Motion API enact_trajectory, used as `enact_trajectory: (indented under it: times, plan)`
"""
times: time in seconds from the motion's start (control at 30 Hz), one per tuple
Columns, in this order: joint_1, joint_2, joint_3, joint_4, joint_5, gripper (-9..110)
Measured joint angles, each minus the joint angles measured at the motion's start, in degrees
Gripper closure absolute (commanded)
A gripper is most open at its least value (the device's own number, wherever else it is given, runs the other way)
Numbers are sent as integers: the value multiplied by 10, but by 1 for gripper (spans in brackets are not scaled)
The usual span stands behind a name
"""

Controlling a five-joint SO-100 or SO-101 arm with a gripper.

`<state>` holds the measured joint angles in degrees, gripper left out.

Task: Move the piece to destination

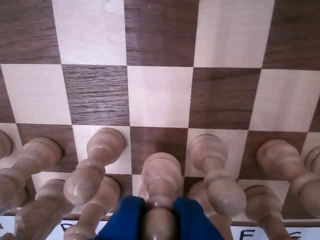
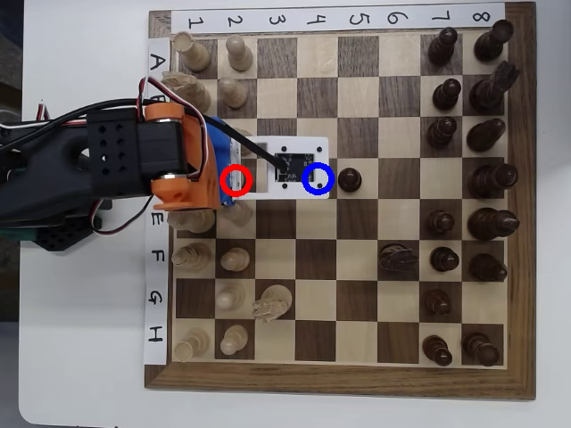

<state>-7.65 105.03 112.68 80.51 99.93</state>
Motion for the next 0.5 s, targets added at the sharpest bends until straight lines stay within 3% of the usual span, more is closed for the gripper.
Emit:
enact_trajectory:
  times: [0.5]
  plan:
    - [4,0,-138,86,0,101]
